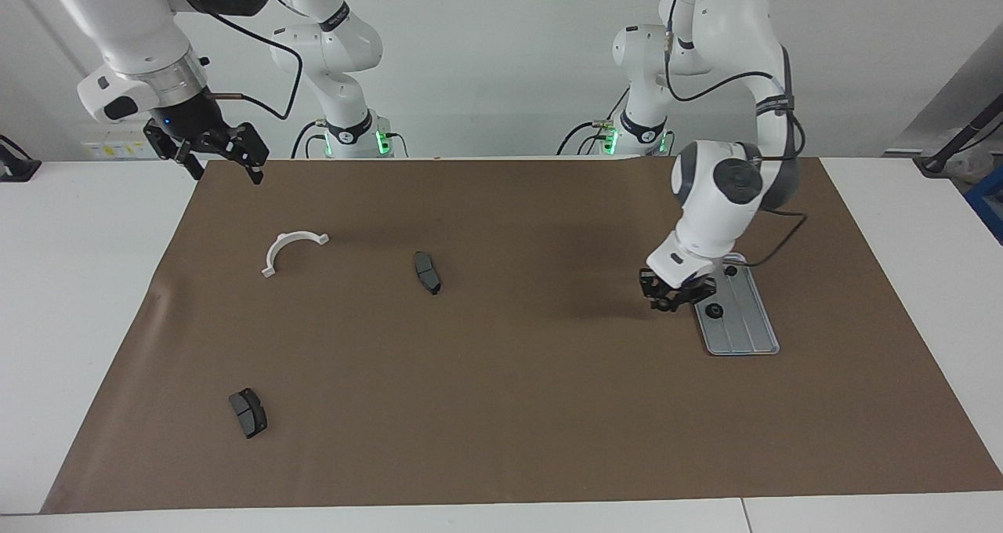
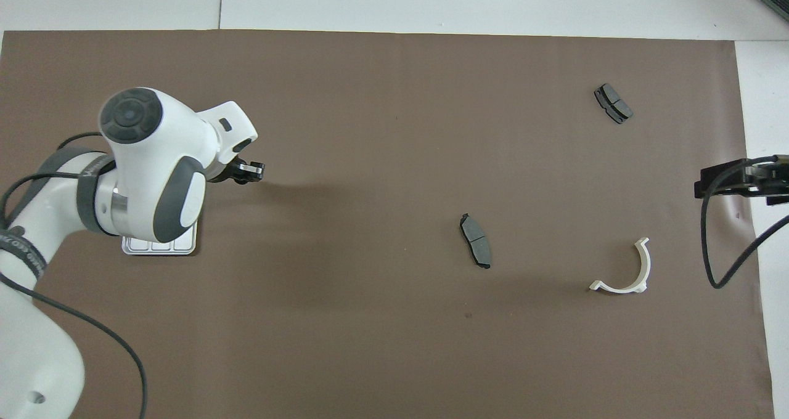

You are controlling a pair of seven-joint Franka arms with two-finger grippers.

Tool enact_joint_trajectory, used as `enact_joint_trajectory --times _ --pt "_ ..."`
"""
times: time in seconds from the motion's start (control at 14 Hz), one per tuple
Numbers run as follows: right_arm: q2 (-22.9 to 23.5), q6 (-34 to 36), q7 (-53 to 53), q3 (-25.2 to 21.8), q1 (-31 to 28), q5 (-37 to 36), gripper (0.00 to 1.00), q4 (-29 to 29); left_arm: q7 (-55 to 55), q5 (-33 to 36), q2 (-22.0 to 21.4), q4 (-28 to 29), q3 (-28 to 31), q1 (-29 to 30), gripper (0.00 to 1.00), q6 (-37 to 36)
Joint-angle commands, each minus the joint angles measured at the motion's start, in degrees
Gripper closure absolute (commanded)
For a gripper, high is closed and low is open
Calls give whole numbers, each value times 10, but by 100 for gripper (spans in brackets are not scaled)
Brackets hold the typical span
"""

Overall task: Place bearing gear from tray to pile
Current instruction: 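Lift the gear with the left gripper and carry it toward table center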

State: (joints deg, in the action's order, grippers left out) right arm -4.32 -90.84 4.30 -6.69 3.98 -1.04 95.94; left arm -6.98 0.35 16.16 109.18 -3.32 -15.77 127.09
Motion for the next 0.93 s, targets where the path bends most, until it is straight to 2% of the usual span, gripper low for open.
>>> enact_joint_trajectory --times 0.0,0.28,0.43,0.5,0.64,0.78,0.85 --pt "-11 -6 4 6 -8 6 0 13 -100 0 3 -8 10 -66 81 -6" --pt "-12 -36 1 7 -4 6 0 29 -216 -1 8 -5 10 -158 77 21" --pt "5 -57 -3 8 7 6 0 32 -258 -1 18 5 10 -196 75 63" --pt "20 -74 -2 8 21 7 0 33 -274 -1 32 5 10 -212 72 79" --pt "53 -111 4 7 32 30 0 31 -287 -3 44 5 10 -231 51 113" --pt "77 -152 6 8 42 45 0 32 -286 -3 46 2 10 -231 13 120" --pt "84 -165 6 7 48 46 0 32 -286 -3 47 -2 10 -229 0 117"
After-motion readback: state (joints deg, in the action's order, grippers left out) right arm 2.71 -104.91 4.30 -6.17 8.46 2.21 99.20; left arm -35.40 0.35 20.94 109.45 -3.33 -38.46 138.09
